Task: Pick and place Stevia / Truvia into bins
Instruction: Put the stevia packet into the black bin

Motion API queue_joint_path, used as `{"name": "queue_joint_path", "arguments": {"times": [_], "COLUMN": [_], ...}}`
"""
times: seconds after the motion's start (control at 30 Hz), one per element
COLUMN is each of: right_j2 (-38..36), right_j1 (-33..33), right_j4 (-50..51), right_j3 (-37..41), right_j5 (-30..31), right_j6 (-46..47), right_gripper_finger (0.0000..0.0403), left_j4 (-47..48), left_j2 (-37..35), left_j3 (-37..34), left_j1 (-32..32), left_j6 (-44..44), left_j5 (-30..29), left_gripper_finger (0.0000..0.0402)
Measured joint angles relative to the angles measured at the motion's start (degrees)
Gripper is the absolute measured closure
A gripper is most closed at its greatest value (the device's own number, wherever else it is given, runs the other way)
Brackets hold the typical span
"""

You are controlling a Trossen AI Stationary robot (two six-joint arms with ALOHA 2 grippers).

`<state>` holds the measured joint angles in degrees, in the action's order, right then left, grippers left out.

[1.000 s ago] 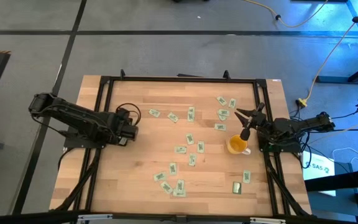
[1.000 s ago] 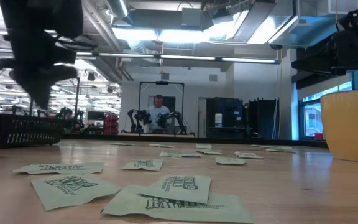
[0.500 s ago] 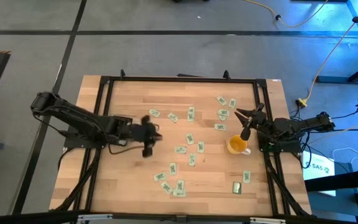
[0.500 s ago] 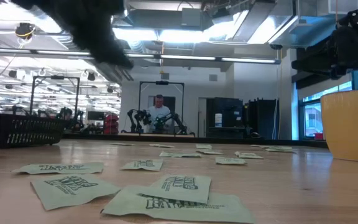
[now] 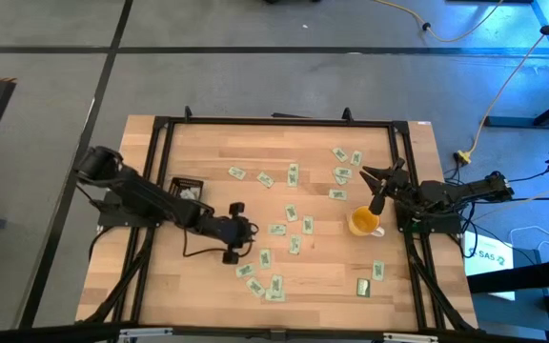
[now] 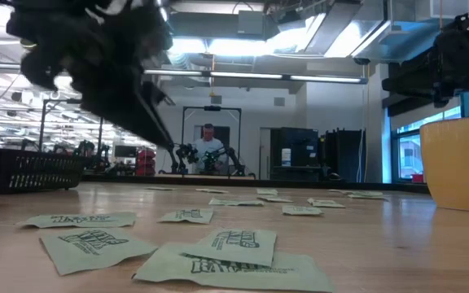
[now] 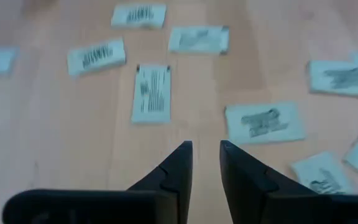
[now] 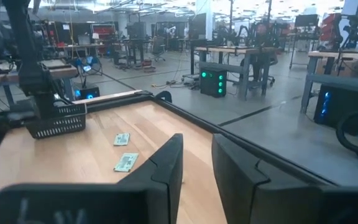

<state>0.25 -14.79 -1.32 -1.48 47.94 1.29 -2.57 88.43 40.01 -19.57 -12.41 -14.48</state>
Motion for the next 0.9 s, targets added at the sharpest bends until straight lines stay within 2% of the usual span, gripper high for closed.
{"name": "queue_joint_path", "arguments": {"times": [0.17, 0.3, 0.4, 0.6, 0.9], "right_j2": [0.0, 0.0, 0.0, 0.0, 0.0], "right_j1": [0.0, 0.0, 0.0, 0.0, 0.0], "right_j4": [-0.2, 0.0, 0.1, 0.1, 0.1], "right_j3": [0.0, 0.0, 0.0, 0.0, 0.0], "right_j5": [0.0, 0.0, 0.0, 0.0, 0.0], "right_j6": [1.8, 3.0, 3.0, 2.9, 2.9], "right_gripper_finger": [0.0313, 0.0313, 0.0313, 0.0313, 0.0313], "left_j4": [-0.2, -0.3, -0.3, -0.9, -1.2], "left_j2": [3.2, 5.1, 5.7, 5.7, 5.7], "left_j3": [0.0, 0.0, 0.0, 0.0, 0.0], "left_j1": [0.1, -1.0, -3.1, -7.9, -13.4], "left_j6": [-2.7, -2.5, -3.5, -7.1, -11.8], "left_j5": [0.9, 6.9, 8.6, 7.4, 1.4], "left_gripper_finger": [0.0331, 0.0330, 0.0330, 0.0331, 0.0337]}}
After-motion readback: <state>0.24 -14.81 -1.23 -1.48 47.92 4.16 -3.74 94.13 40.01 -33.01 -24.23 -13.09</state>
